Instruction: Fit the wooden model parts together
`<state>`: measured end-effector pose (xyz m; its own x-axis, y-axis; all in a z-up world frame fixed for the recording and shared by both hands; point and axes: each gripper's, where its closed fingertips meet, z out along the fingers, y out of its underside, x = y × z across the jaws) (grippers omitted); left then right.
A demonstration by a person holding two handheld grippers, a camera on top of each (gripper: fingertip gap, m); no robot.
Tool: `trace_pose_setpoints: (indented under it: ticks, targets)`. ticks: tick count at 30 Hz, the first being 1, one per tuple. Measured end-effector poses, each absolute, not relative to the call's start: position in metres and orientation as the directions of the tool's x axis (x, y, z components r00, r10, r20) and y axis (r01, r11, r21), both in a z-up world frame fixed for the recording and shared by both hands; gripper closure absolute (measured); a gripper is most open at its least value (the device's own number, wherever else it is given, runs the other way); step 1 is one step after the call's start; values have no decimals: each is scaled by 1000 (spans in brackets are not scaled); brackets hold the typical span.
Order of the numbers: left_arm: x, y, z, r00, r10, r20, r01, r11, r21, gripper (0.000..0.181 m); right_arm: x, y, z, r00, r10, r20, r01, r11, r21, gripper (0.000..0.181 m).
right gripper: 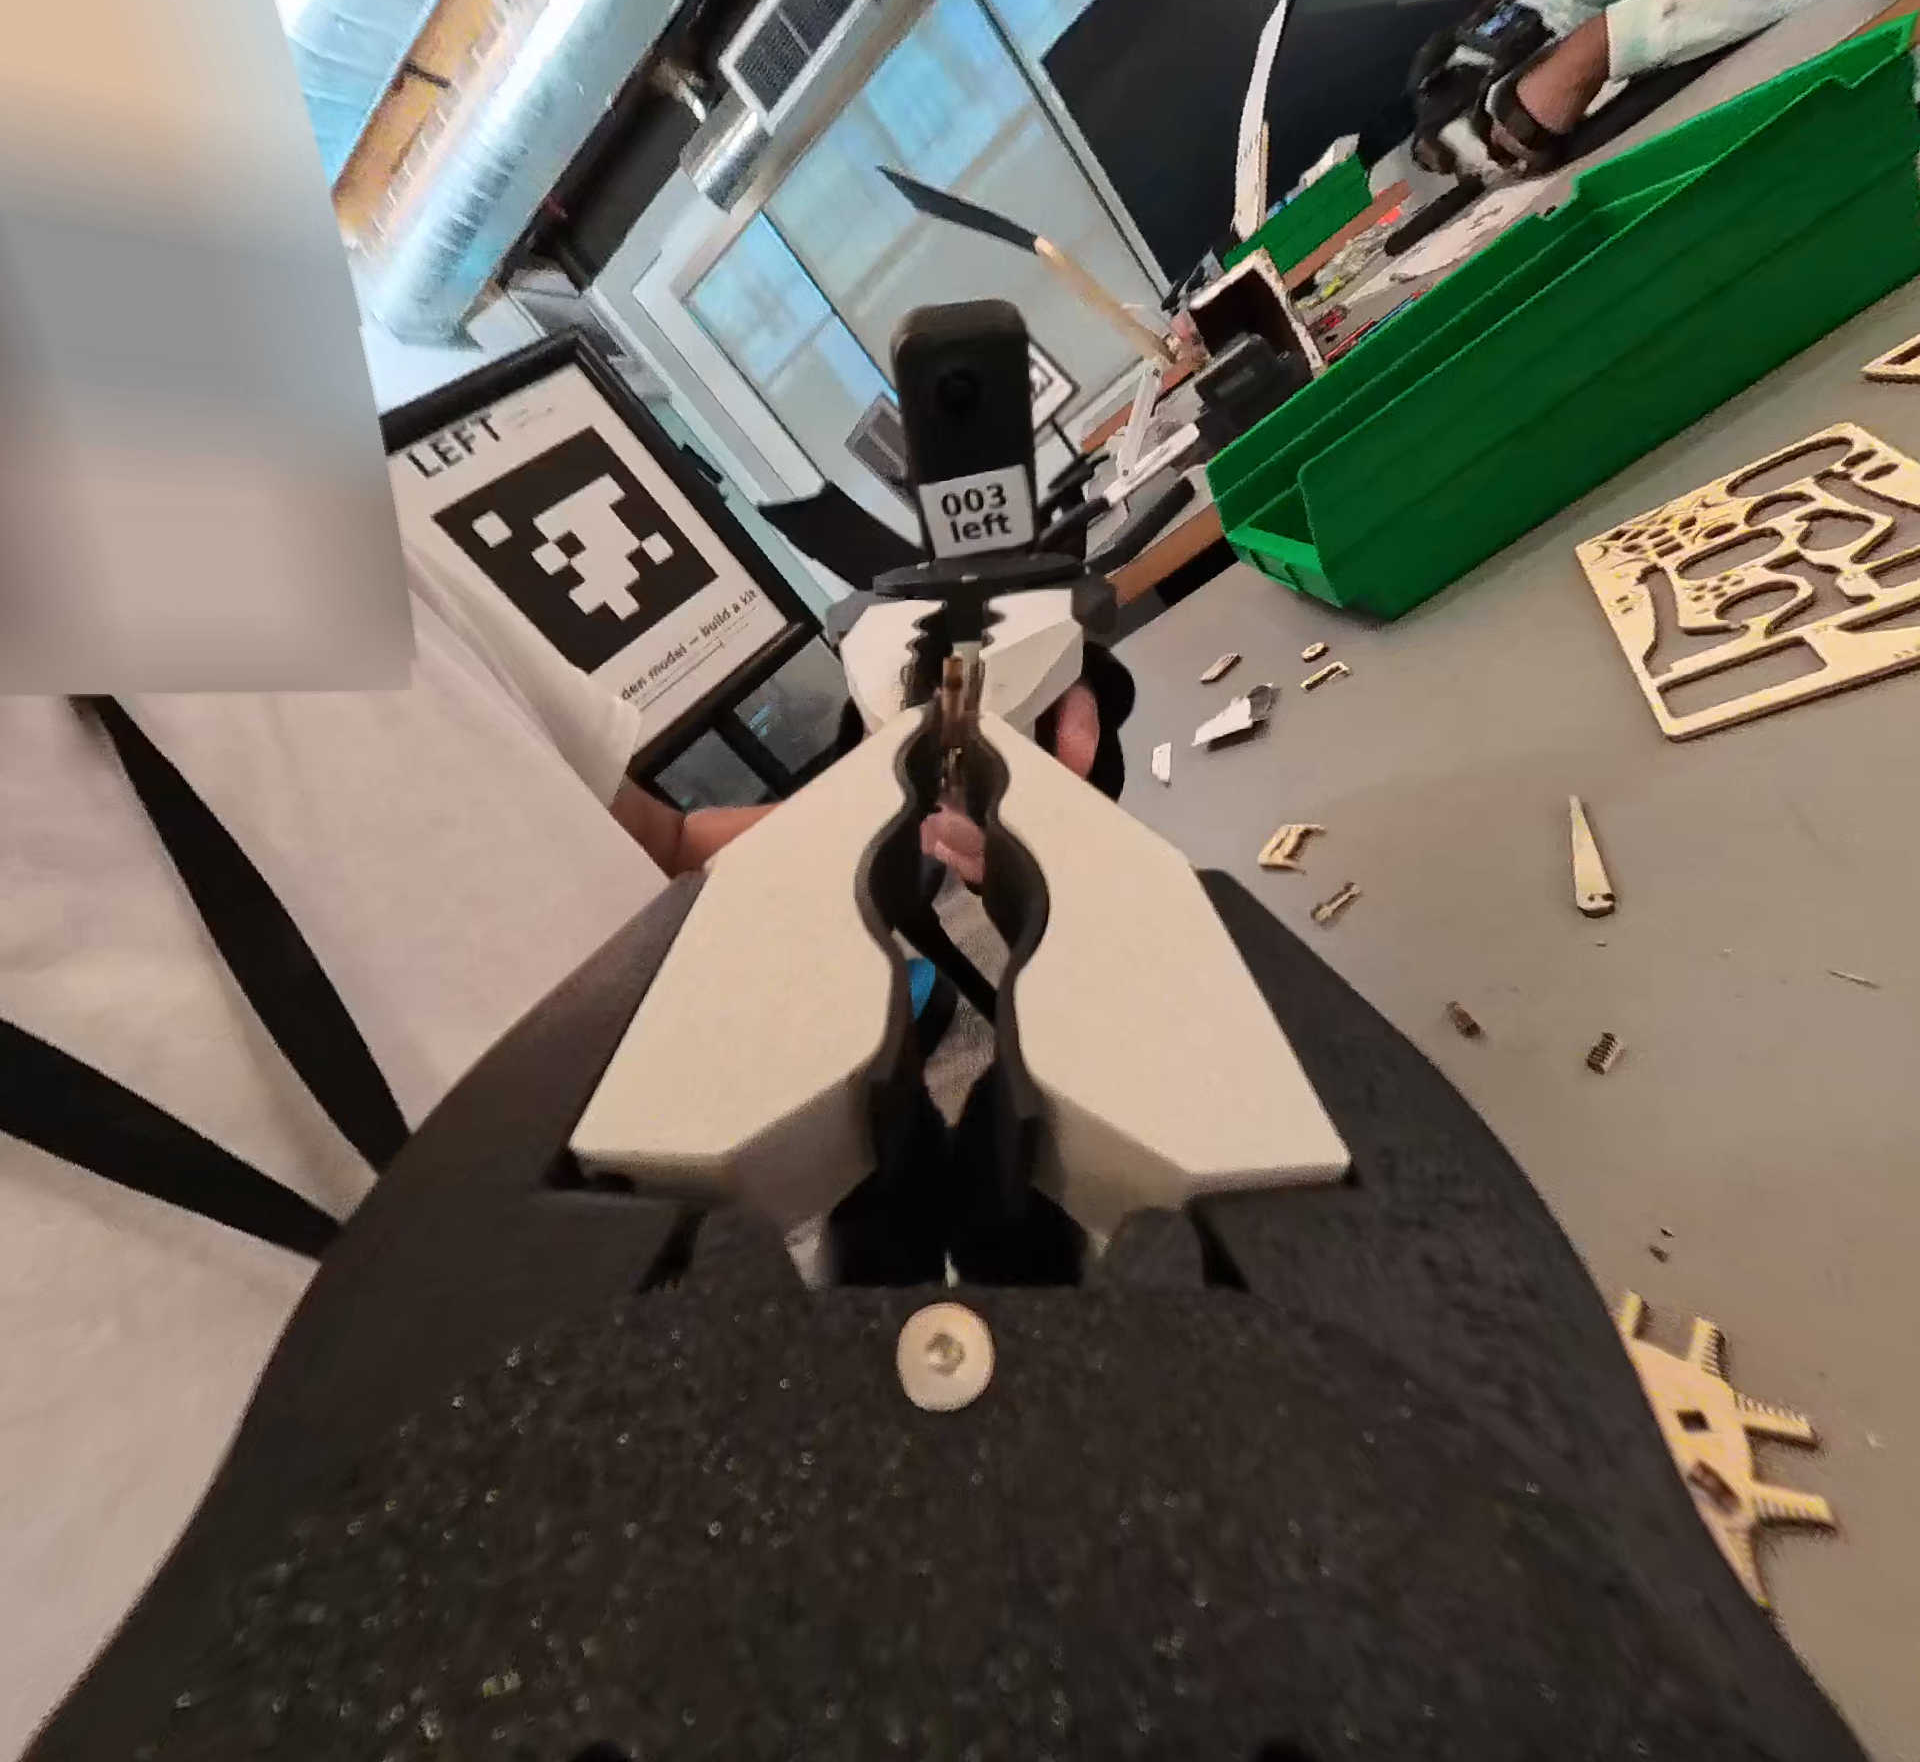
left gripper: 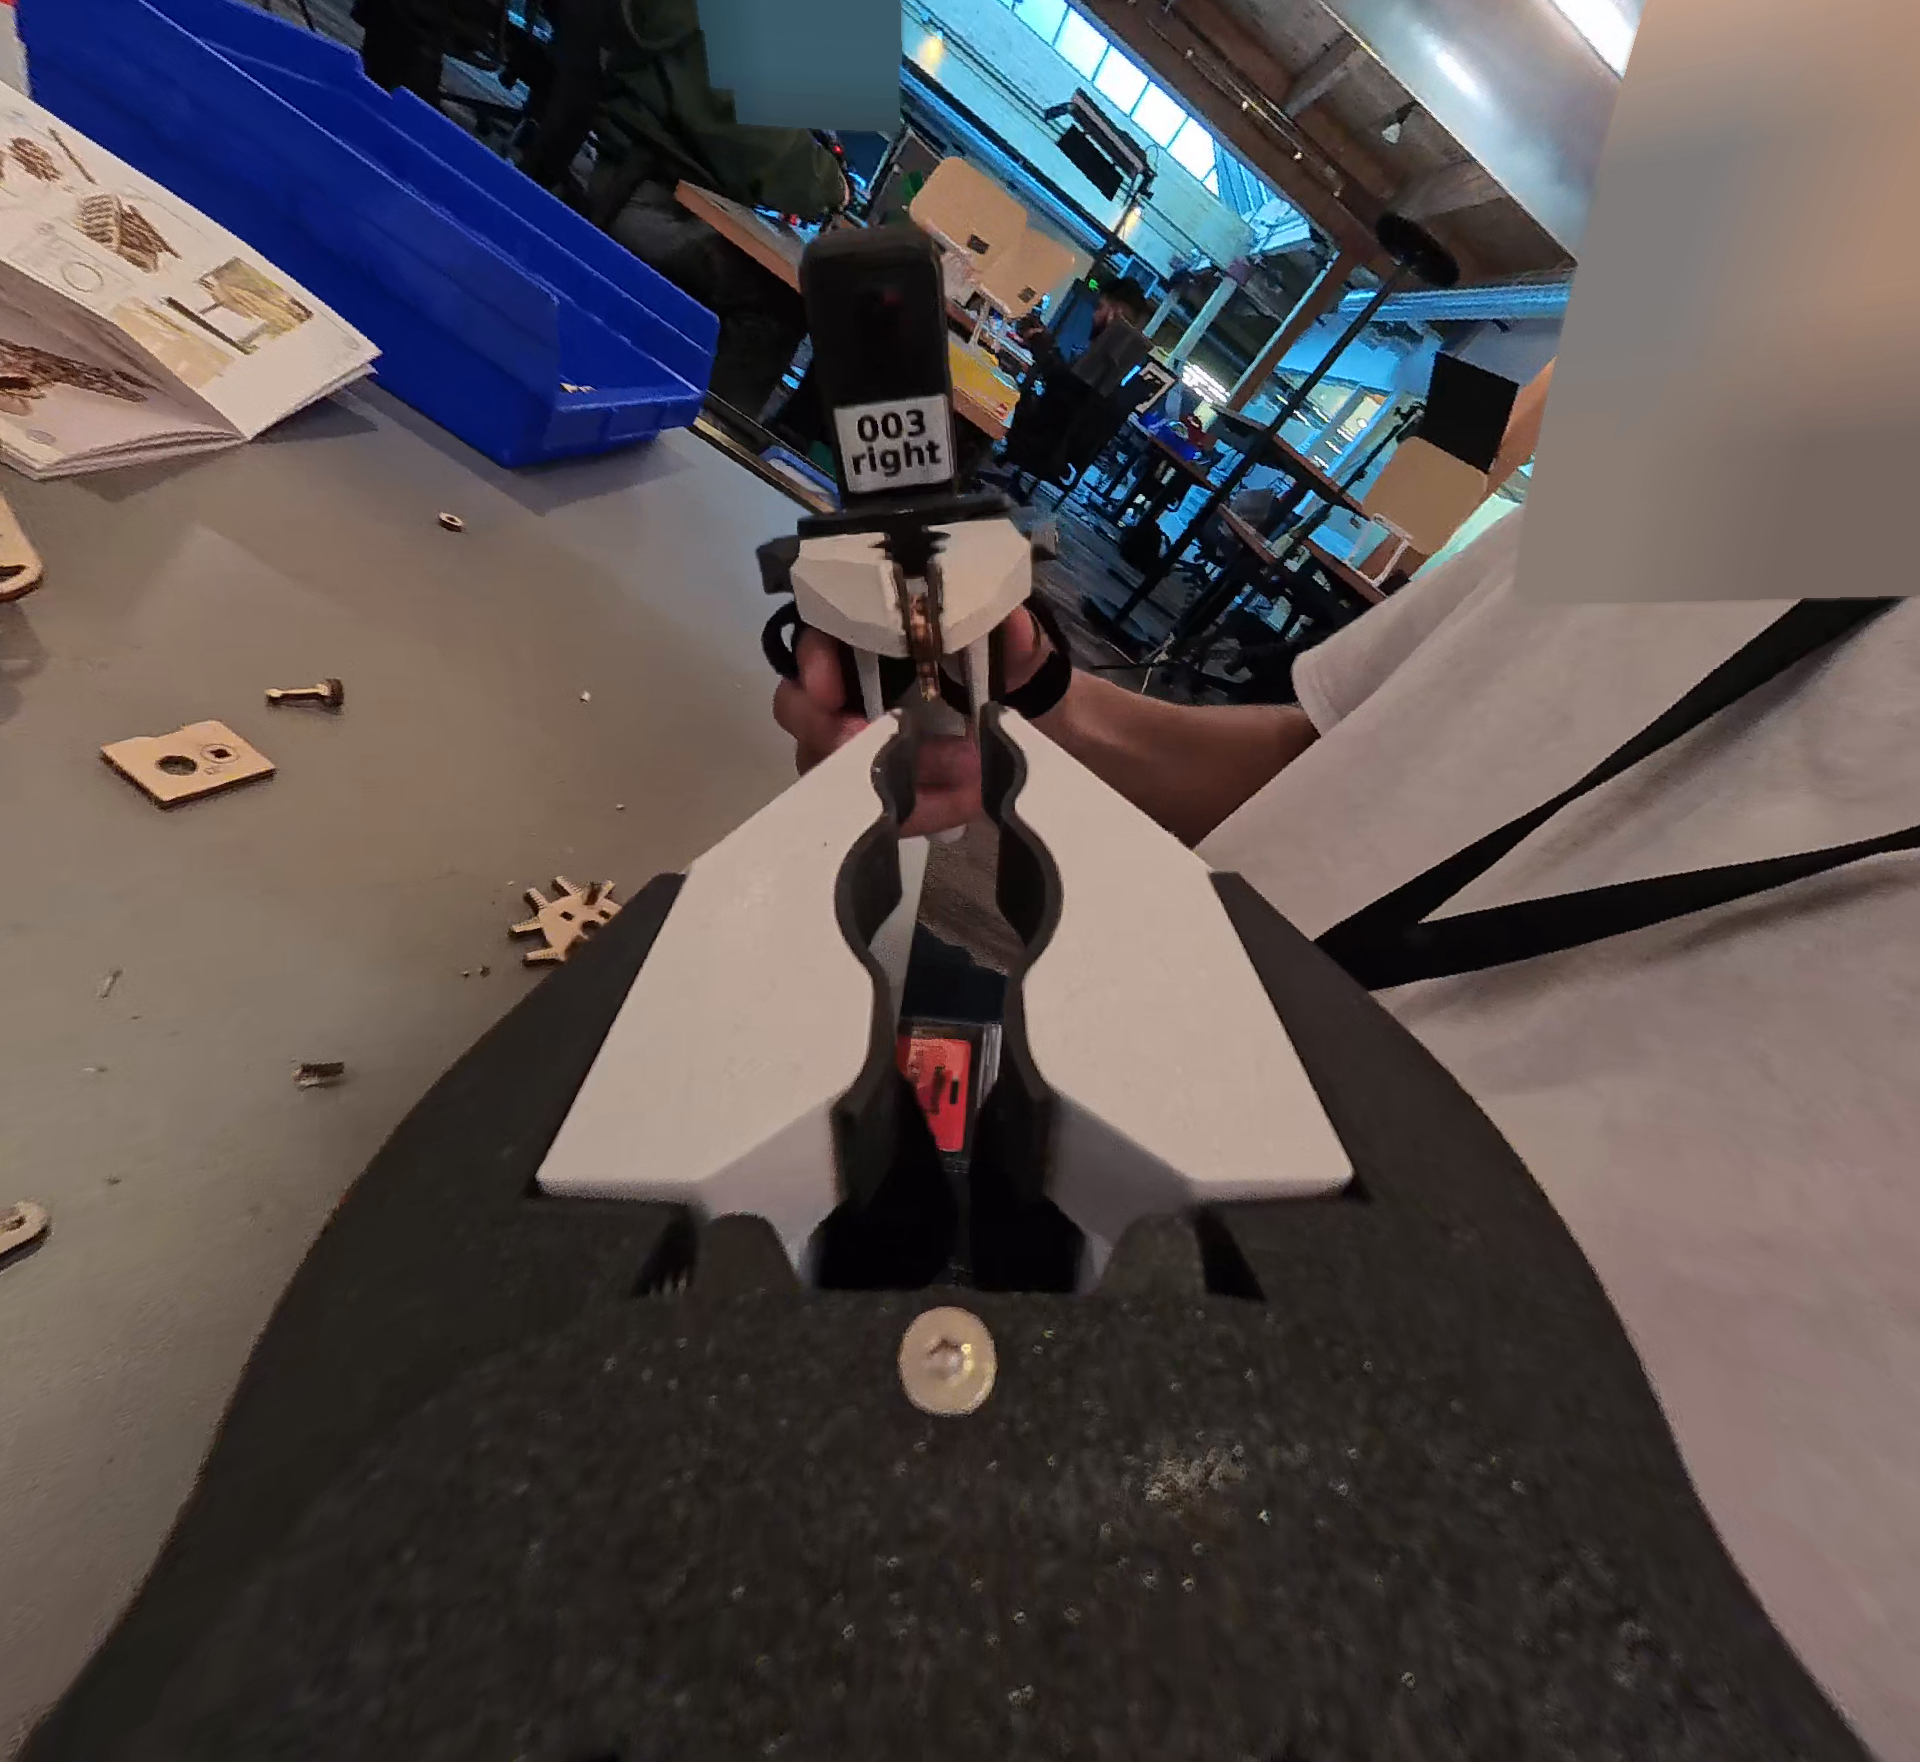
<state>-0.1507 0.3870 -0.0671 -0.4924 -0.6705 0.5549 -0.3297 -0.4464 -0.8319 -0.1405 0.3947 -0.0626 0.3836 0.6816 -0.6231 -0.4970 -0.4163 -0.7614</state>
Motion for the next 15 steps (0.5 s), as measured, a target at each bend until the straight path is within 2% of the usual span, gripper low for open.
trace_pose_setpoints:
  ticks: [15]
  targets:
    - [-147, 395, -60, -472, -668, 576, -281, -505, -816, 180, -153, 401, -63, 269, 664, -697, -602, -449, -661, 179]
